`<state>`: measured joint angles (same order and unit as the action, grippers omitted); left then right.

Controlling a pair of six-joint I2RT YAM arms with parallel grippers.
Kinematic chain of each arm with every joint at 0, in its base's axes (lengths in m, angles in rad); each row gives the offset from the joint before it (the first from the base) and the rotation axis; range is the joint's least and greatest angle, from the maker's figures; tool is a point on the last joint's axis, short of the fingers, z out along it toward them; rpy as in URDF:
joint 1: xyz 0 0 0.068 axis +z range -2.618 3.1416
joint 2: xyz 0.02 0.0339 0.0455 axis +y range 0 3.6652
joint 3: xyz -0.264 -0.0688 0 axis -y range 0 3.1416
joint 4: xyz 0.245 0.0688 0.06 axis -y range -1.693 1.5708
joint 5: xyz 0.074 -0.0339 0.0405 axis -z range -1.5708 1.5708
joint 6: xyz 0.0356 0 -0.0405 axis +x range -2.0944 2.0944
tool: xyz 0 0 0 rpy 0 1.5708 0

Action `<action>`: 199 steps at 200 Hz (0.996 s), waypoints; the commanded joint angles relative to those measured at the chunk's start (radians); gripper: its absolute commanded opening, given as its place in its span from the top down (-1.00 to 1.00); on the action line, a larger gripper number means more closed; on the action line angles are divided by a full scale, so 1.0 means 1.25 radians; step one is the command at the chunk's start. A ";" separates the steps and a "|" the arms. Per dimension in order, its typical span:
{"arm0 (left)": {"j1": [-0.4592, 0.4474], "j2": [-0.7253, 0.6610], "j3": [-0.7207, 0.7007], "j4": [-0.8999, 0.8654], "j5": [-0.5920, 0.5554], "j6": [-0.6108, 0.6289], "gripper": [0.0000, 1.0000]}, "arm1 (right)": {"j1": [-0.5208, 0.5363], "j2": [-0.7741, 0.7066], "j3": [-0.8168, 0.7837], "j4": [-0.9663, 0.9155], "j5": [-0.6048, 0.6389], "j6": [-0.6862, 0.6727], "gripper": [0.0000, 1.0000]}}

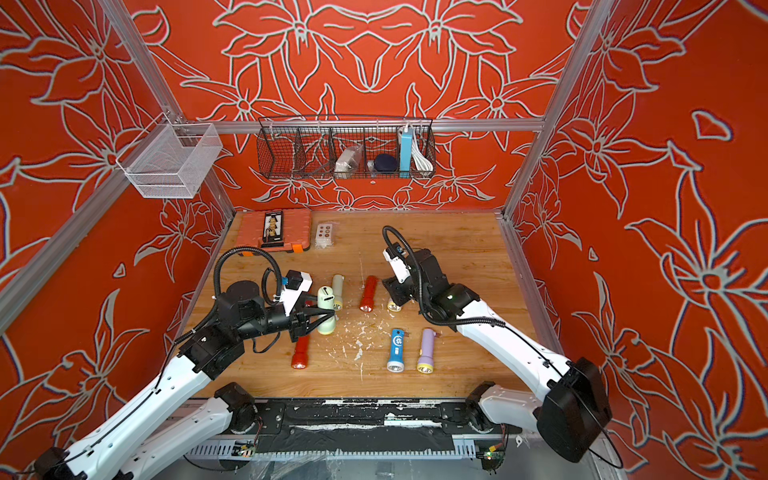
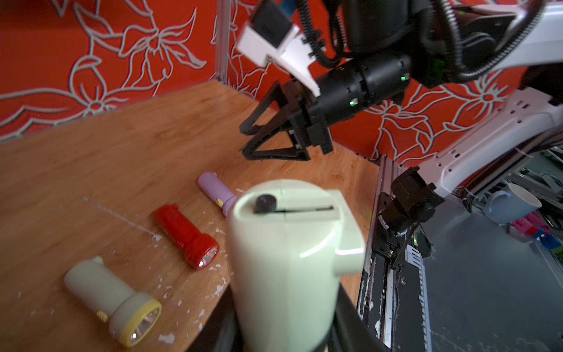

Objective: Close the plug at the bottom of the flashlight
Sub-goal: Place the flashlight at the center of the board.

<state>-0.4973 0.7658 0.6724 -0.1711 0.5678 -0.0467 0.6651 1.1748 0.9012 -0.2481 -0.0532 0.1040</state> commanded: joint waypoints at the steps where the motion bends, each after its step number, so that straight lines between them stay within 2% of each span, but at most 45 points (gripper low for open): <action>1: -0.016 0.023 0.031 -0.064 -0.082 -0.114 1.00 | -0.007 -0.047 -0.030 0.055 0.096 0.029 -0.18; 15: -0.029 0.025 0.021 -0.070 -0.112 -0.168 1.00 | -0.013 -0.065 -0.046 0.048 0.103 0.024 -0.27; 74: -0.102 0.007 -0.030 -0.165 -0.367 -0.447 1.00 | -0.040 -0.105 -0.076 0.030 0.099 0.026 -0.41; 93: -0.125 0.017 -0.032 -0.221 -0.417 -0.510 1.00 | -0.050 -0.116 -0.087 0.033 0.101 0.040 -0.54; 111: -0.144 0.047 -0.025 -0.263 -0.437 -0.543 1.00 | -0.064 -0.118 -0.092 0.034 0.107 0.056 -0.95; 165: -0.181 0.172 0.015 -0.307 -0.455 -0.585 1.00 | -0.093 -0.131 -0.097 0.030 0.097 0.089 -0.96; 199: -0.207 0.294 0.067 -0.345 -0.463 -0.587 1.00 | -0.099 -0.132 -0.098 0.034 0.086 0.091 -0.96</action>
<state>-0.7322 1.0695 0.6991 -0.5598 0.0170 -0.7544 0.5488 1.0218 0.7933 -0.2203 0.0544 0.1932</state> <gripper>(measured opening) 0.360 0.980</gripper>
